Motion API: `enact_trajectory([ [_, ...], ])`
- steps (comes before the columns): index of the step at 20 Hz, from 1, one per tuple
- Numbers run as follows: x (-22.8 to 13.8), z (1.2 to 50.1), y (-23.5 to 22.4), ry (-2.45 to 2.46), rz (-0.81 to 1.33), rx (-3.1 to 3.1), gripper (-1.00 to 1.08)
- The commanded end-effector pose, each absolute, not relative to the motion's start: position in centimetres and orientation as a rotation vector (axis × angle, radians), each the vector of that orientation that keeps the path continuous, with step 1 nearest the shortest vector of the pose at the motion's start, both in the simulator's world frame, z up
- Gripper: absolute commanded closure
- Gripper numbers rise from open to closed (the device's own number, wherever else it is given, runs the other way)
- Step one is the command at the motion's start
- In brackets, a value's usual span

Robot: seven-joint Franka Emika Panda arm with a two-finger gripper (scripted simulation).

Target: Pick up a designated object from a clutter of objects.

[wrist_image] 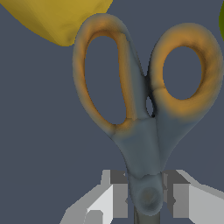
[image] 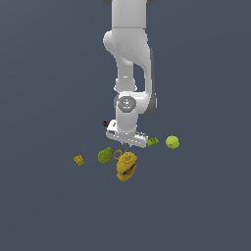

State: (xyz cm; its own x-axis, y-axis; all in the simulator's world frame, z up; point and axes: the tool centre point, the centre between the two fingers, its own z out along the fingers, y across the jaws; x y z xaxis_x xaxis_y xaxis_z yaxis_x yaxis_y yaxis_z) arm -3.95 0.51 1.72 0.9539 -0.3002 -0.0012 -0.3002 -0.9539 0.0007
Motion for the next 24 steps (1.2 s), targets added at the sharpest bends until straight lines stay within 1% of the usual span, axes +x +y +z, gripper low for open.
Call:
enact_trajectory([
  [1, -3.6, 2.6, 0.8, -0.476, 0.001, 3.105, 1.08],
  [10, -2.0, 8.1, 2.4, -0.476, 0.001, 3.105, 1.08],
  [24, 2.1, 21.2, 6.1, -0.476, 0.001, 3.104, 1.08],
])
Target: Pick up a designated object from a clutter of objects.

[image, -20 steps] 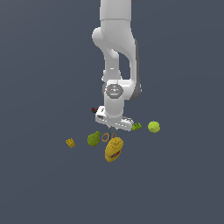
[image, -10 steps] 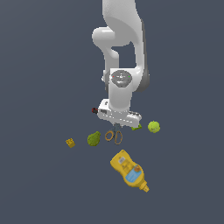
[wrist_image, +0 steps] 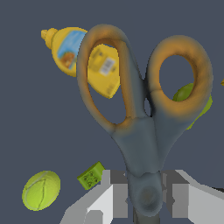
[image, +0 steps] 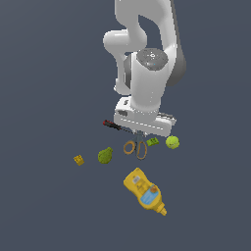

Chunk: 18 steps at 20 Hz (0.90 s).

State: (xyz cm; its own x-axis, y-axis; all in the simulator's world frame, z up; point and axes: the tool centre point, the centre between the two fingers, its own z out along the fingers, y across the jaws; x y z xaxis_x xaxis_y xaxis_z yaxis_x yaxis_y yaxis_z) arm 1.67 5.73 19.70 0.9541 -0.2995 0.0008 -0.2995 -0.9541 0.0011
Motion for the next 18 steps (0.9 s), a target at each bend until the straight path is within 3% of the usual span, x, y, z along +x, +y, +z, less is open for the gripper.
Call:
enact_trajectory([
  [1, 2.4, 22.1, 6.4, -0.476, 0.001, 3.104, 1.08],
  [18, 7.3, 36.4, 10.6, -0.475, 0.000, 3.105, 1.08],
])
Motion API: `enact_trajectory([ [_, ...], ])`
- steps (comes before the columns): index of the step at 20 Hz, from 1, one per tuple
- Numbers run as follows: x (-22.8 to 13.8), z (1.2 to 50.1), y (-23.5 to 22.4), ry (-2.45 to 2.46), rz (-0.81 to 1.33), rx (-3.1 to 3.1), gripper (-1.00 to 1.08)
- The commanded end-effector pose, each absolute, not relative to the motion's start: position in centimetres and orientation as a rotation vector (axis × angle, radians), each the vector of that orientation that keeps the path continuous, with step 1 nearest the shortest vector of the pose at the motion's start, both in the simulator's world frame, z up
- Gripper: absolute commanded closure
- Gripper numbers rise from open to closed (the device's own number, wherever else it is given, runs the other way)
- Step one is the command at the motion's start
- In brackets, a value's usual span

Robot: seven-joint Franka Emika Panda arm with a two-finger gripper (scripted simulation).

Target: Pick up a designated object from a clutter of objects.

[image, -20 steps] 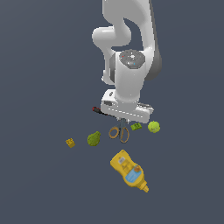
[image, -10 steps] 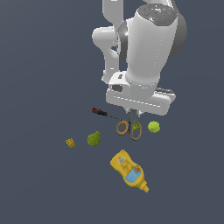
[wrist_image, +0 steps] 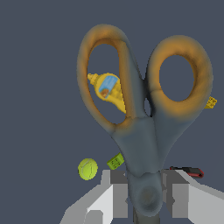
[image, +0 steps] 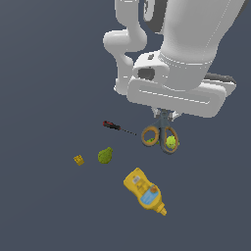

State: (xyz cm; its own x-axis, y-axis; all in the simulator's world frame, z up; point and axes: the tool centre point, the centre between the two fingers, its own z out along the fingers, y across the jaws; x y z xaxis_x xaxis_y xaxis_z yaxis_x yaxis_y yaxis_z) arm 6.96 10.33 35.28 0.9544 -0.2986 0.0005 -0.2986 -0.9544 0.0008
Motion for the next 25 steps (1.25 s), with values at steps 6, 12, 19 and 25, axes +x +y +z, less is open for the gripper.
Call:
enact_trajectory([
  [6, 8.7, 39.9, 11.7, -0.474, 0.000, 3.105, 1.08],
  [12, 9.7, 42.2, 12.4, -0.474, 0.000, 3.105, 1.08],
  [19, 10.3, 43.6, 12.8, -0.474, 0.000, 3.105, 1.08],
  [25, 10.4, 43.9, 12.9, -0.473, 0.000, 3.106, 1.08],
])
